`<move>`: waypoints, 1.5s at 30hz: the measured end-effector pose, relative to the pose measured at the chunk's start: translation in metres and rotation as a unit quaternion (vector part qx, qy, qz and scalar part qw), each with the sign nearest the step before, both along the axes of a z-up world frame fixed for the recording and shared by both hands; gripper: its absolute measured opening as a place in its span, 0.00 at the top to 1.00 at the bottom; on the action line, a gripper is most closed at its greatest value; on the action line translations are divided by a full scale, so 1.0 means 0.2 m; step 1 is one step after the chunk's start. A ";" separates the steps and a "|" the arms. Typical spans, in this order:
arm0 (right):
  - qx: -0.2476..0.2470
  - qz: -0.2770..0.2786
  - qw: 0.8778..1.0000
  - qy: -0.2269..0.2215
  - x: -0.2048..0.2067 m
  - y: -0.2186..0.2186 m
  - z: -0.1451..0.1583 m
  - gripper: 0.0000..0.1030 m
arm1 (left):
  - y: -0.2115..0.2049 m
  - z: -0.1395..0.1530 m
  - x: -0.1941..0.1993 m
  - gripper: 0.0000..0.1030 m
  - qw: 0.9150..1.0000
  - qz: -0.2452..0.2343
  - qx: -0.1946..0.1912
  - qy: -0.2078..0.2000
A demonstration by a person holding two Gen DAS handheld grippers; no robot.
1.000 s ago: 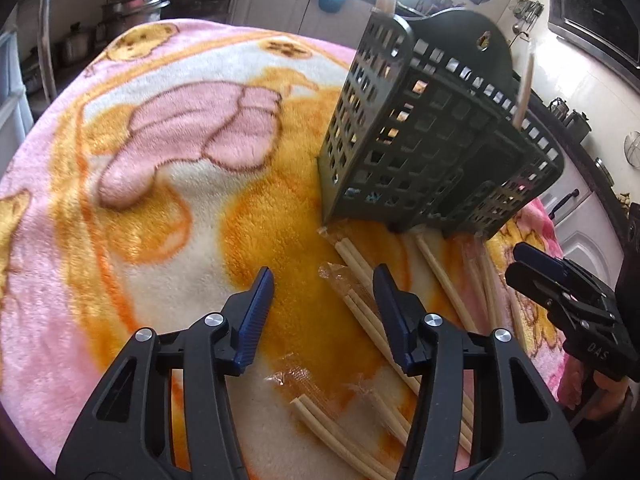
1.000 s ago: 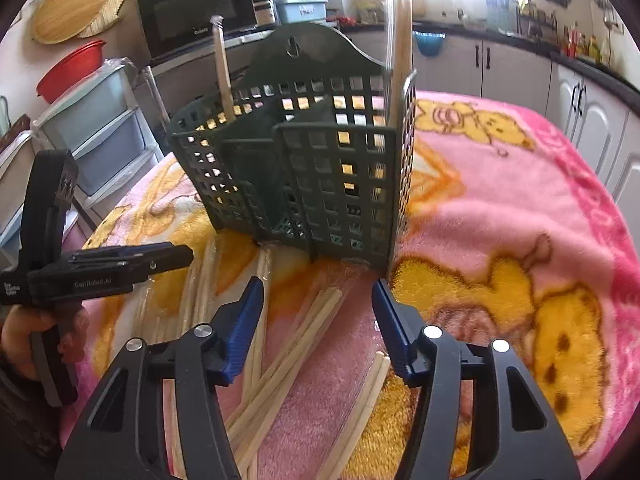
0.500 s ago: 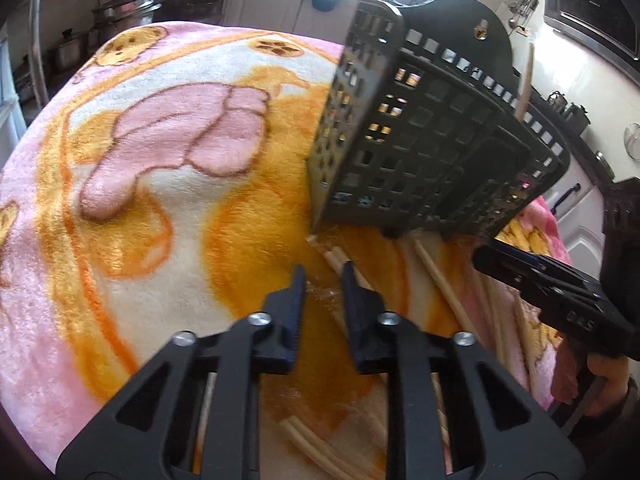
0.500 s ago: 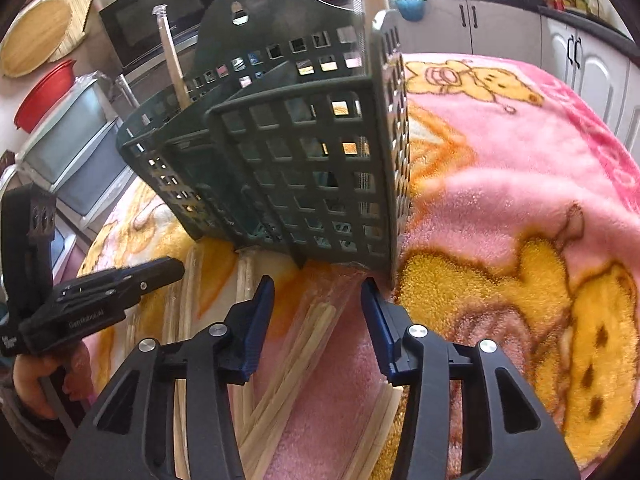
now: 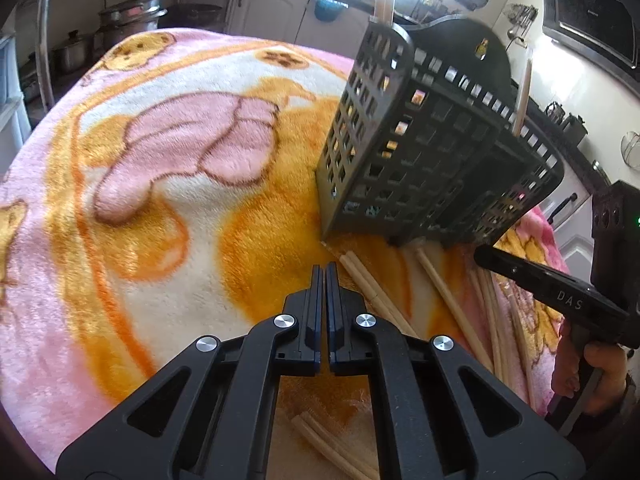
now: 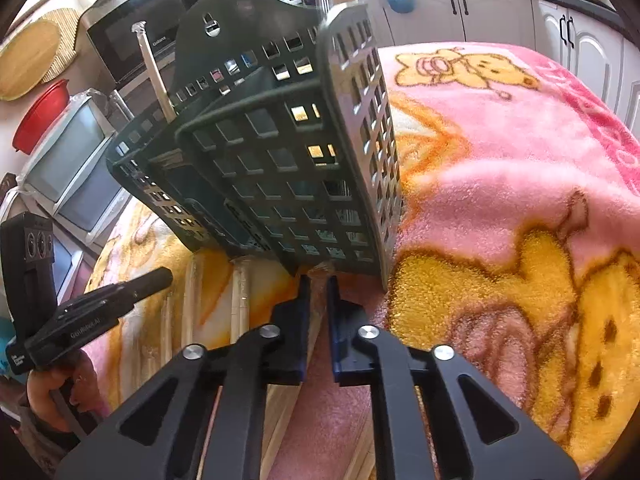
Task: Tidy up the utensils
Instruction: 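Close the left gripper on a wrapped chopstick while the right gripper grasps another, then raise both held chopsticks upright and bring them above the caddy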
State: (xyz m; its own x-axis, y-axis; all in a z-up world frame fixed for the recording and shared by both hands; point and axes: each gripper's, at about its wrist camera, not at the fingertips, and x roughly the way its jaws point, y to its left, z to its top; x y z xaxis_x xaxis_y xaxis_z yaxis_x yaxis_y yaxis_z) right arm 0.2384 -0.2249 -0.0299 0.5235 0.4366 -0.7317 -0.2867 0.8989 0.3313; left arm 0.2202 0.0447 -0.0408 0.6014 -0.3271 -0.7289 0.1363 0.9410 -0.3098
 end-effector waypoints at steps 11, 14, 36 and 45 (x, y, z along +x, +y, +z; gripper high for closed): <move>0.036 0.011 0.998 -0.049 -0.13 -0.07 0.20 0.97 | 0.03 0.24 -0.12 1.00 0.997 0.007 -0.008 -0.072; 0.043 0.018 0.997 -0.068 -0.18 -0.07 0.28 0.97 | 0.01 0.31 -0.15 1.00 0.996 0.005 -0.011 -0.091; 0.078 0.051 0.972 -0.217 -0.41 -0.01 0.76 0.98 | -0.14 0.76 -0.29 1.00 0.978 -0.034 -0.029 -0.205; 0.081 0.039 0.959 -0.267 -0.45 -0.06 0.90 0.98 | -0.23 0.89 -0.33 1.00 0.970 -0.053 -0.022 -0.237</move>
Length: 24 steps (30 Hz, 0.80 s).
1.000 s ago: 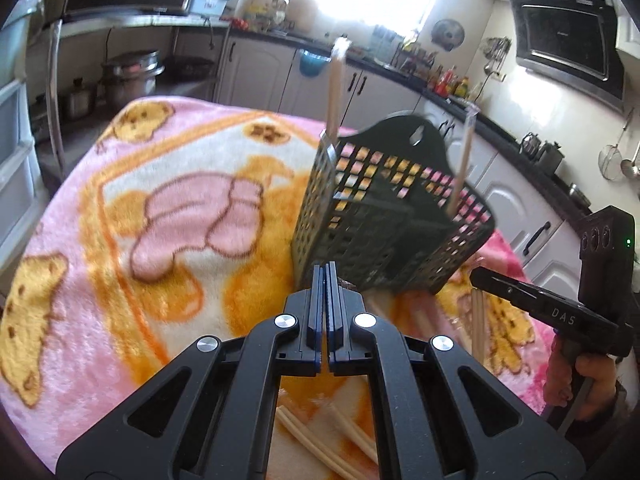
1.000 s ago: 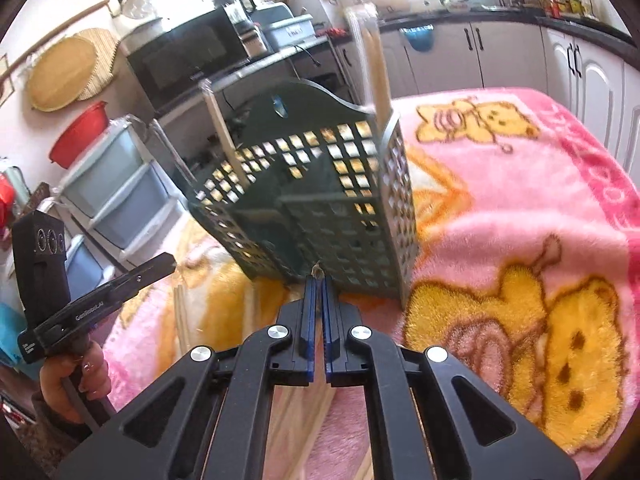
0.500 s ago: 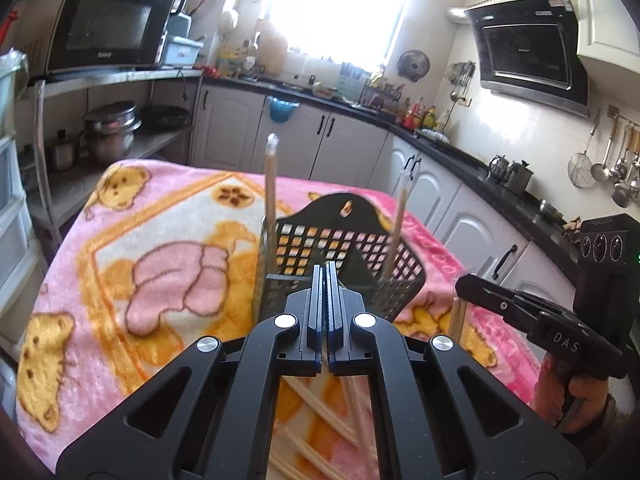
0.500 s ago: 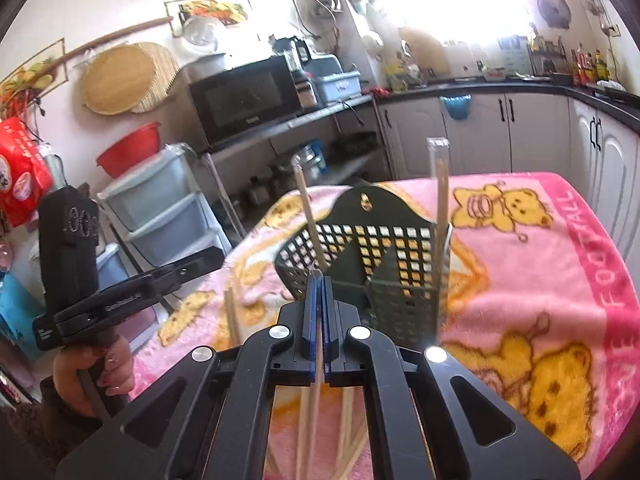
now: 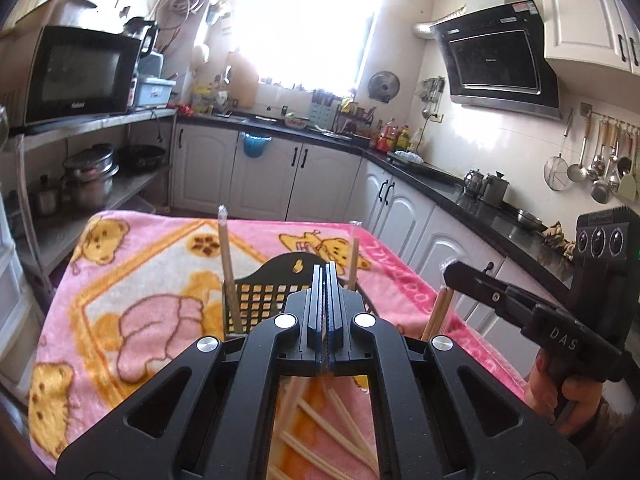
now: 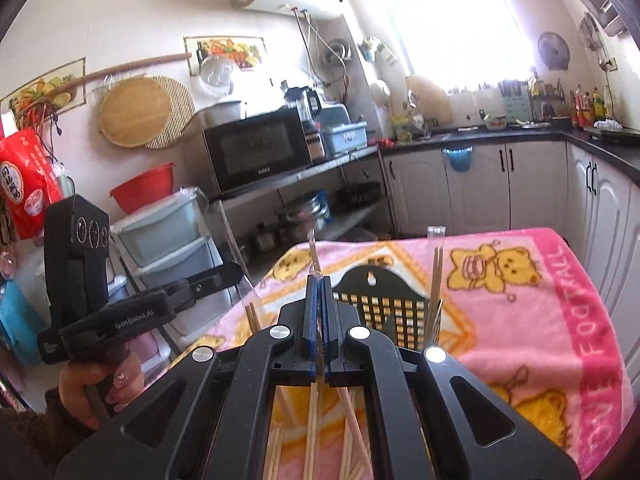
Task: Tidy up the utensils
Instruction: 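Raise both held chopsticks upright and bring them above the caddy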
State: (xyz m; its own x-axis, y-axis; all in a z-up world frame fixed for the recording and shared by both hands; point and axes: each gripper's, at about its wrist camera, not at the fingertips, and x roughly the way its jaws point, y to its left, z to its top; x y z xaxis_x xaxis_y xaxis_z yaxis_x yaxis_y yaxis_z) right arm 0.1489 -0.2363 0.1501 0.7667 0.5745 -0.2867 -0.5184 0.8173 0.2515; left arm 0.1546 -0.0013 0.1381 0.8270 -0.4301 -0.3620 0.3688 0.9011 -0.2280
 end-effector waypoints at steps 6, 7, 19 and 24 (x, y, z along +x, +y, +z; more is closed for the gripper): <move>0.011 -0.012 1.000 -0.020 0.00 -0.04 0.08 0.98 | -0.04 0.08 0.00 1.00 1.000 -0.006 0.003 -0.017; 0.013 -0.013 1.000 -0.023 0.00 -0.05 0.09 0.98 | -0.04 0.09 0.01 1.00 1.000 -0.007 0.003 -0.020; 0.028 -0.036 0.996 -0.071 0.06 -0.10 0.25 0.98 | -0.06 0.28 0.06 1.00 0.998 -0.008 -0.004 -0.065; 0.036 -0.039 0.994 -0.093 0.10 -0.09 0.33 0.98 | -0.07 0.36 0.10 1.00 0.996 -0.004 -0.020 -0.083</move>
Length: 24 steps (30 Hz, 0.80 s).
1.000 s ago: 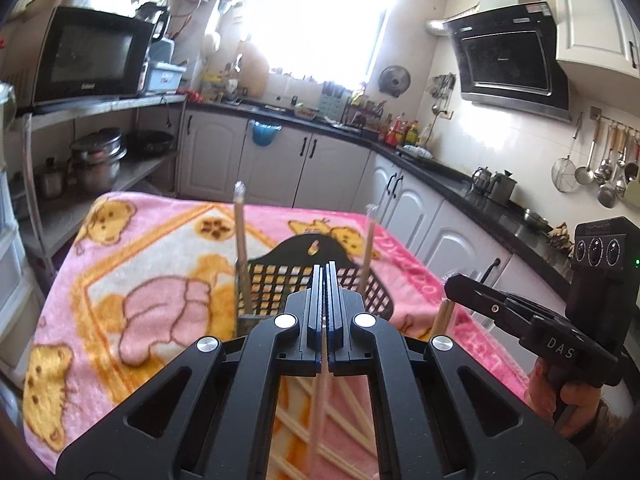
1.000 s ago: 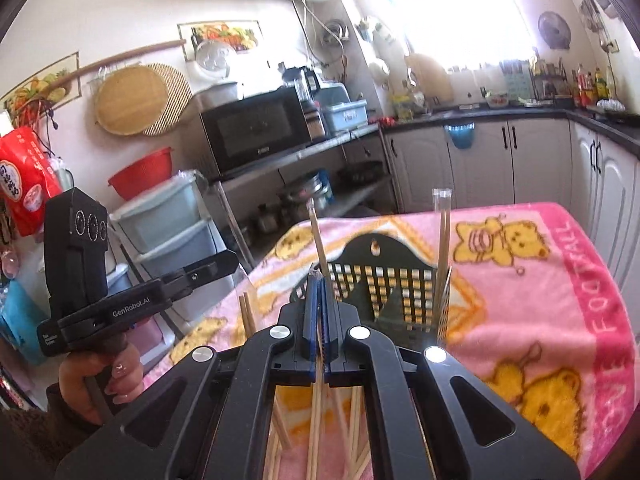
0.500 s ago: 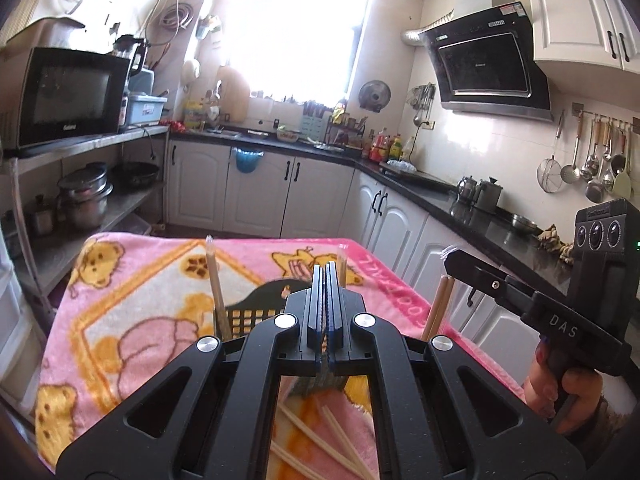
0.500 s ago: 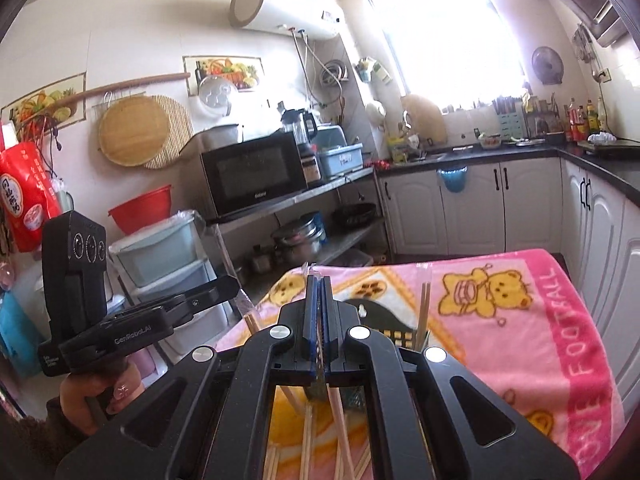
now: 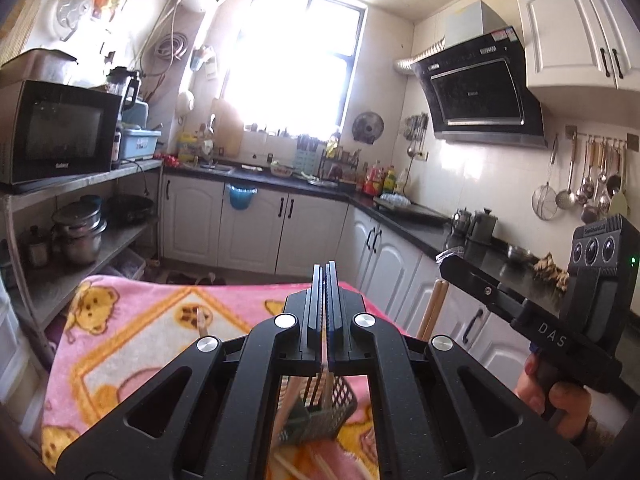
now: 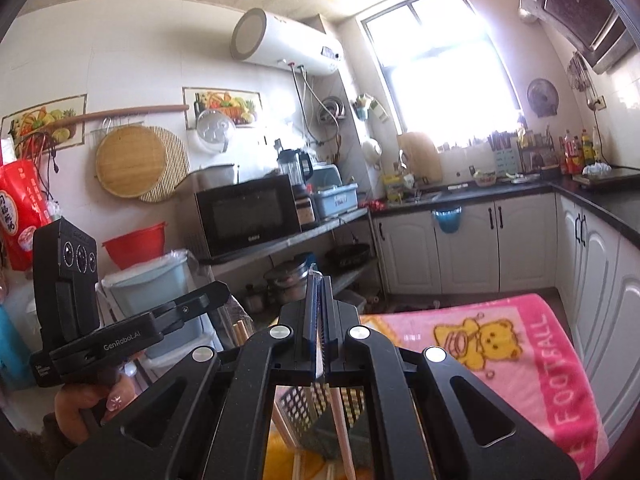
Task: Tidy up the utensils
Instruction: 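Raise both held chopsticks upright and bring them above the caddy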
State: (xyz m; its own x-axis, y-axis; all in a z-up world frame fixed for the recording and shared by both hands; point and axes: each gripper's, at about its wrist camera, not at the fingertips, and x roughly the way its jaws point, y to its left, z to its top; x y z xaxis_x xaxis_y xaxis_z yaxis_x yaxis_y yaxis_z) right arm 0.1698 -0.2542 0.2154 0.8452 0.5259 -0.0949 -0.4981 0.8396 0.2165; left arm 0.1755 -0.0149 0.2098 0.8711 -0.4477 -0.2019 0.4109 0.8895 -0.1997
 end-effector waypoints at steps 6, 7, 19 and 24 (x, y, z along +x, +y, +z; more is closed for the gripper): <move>0.004 -0.008 1.000 -0.016 0.07 0.02 0.06 0.98 | 0.00 0.07 0.07 1.00 1.000 0.007 -0.018 -0.010; 0.005 -0.009 1.000 -0.019 0.09 0.02 0.07 0.98 | 0.00 0.08 0.08 1.00 1.000 0.008 -0.022 -0.011; 0.025 -0.024 0.999 -0.026 0.26 0.03 0.09 0.98 | -0.06 0.07 0.23 1.00 0.999 0.004 -0.044 -0.017; 0.028 -0.025 0.999 -0.028 0.28 0.04 0.06 0.98 | -0.08 0.00 0.29 1.00 0.999 0.008 -0.042 -0.012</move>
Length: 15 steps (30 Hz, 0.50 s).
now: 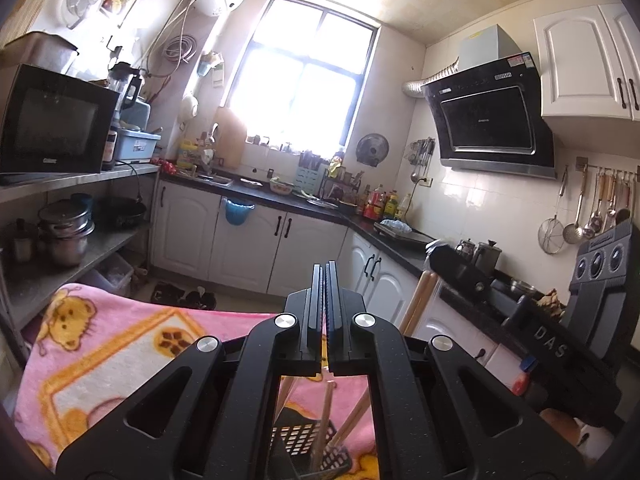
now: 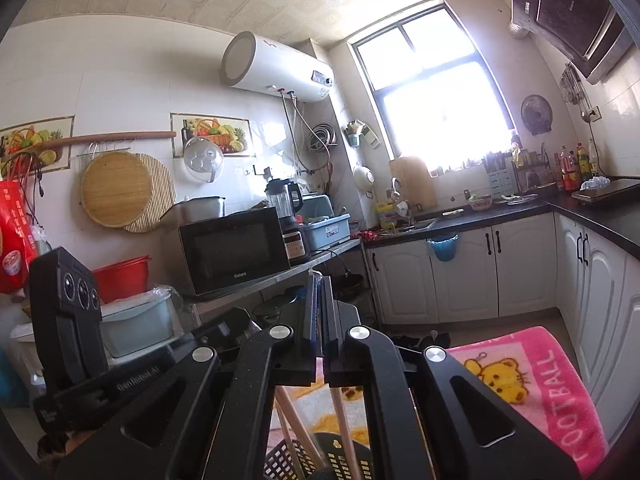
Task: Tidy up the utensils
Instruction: 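Raise both held chopsticks upright and bring them above the caddy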
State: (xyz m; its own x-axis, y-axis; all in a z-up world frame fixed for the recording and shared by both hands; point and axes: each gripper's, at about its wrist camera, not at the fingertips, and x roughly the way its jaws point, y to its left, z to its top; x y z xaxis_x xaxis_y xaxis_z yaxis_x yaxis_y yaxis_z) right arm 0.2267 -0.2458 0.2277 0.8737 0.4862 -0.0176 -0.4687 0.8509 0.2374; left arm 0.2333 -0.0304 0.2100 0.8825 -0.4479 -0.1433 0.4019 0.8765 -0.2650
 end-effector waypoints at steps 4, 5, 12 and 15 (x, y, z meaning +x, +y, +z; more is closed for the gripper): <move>-0.005 0.002 1.000 0.000 0.02 0.02 -0.04 0.98 | 0.01 -0.05 0.04 1.00 1.000 0.000 -0.006 0.009; -0.007 0.002 1.000 0.000 0.03 0.03 -0.06 0.98 | 0.01 -0.06 0.05 1.00 1.000 0.000 -0.006 0.011; -0.019 -0.009 1.000 0.015 0.09 0.08 -0.14 0.98 | -0.01 -0.16 0.08 1.00 1.000 -0.006 -0.001 0.025; -0.026 -0.013 0.999 0.024 0.12 0.10 -0.19 0.98 | -0.01 -0.21 0.08 1.00 0.999 -0.008 0.002 0.031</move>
